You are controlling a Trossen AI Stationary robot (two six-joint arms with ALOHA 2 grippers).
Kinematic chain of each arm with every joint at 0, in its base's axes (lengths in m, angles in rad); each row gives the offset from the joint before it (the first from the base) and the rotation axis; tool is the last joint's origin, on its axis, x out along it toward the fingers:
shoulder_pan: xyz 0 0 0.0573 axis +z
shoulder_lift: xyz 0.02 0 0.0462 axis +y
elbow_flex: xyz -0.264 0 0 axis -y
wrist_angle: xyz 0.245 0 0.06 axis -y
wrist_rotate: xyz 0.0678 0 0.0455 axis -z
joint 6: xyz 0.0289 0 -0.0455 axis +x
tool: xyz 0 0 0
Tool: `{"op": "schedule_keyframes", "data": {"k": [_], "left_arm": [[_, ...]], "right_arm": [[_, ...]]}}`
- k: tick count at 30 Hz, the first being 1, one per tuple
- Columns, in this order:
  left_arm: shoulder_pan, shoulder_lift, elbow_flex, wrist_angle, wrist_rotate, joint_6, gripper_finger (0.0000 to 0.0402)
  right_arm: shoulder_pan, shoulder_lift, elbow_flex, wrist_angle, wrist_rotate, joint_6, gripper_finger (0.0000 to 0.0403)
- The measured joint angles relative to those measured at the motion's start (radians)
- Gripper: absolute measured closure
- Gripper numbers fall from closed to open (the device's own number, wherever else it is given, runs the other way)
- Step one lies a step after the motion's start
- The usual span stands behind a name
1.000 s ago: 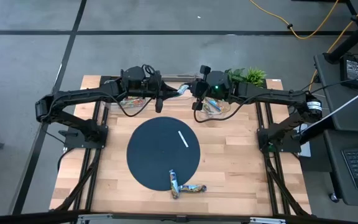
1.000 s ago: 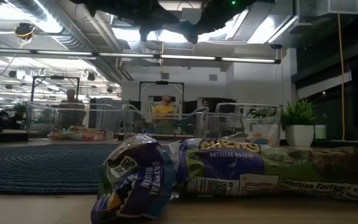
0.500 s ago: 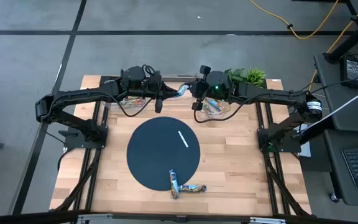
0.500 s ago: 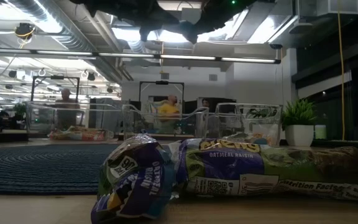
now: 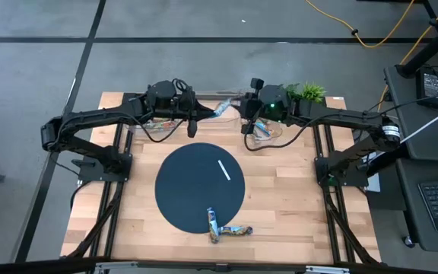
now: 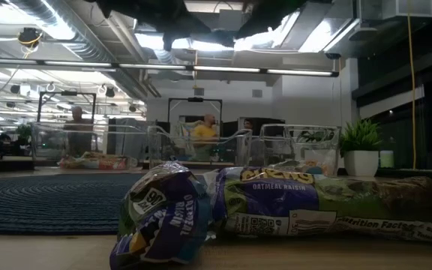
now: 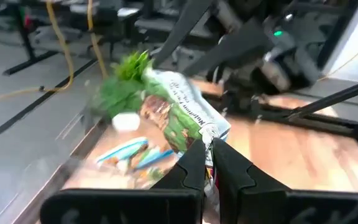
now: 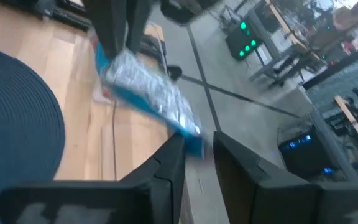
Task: Pick and place Granola Bars by type
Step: Put the red chewy bar into the top left transparent bin
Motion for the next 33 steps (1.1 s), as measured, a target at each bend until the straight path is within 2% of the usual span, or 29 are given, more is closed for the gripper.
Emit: {"op": "schedule_keyframes", "data": {"k": [6,9,12,17,23,26,33], "left_arm": [[0.035,-0.086,-0.001,-0.098,-0.062,0.034,0.0398],[0.059,-0.156,0.004,-0.205,-0.107,0.063,0.0398],[0.077,-0.226,0.064,-0.352,-0.167,0.076,0.0398],[0.080,-0.304,0.145,-0.517,-0.230,0.096,0.0398],[0.079,-0.336,0.151,-0.586,-0.237,0.070,0.0398],[0.081,-0.342,0.151,-0.664,-0.237,0.070,0.0398],[0.165,-0.371,0.151,-0.908,-0.264,0.091,0.0398]], "right_arm": [[0.000,-0.063,0.000,-0.118,0.069,0.003,0.0315],[0.000,-0.101,0.000,-0.166,0.113,0.011,0.0315],[0.000,-0.138,0.000,-0.198,0.131,0.047,0.0315],[0.000,-0.178,0.000,-0.219,0.132,0.117,0.0315],[0.000,-0.179,0.000,-0.224,0.127,0.133,0.0315],[0.000,-0.179,0.000,-0.231,0.087,0.141,0.0315],[0.000,-0.186,0.000,-0.271,0.049,0.164,0.0315]]}}
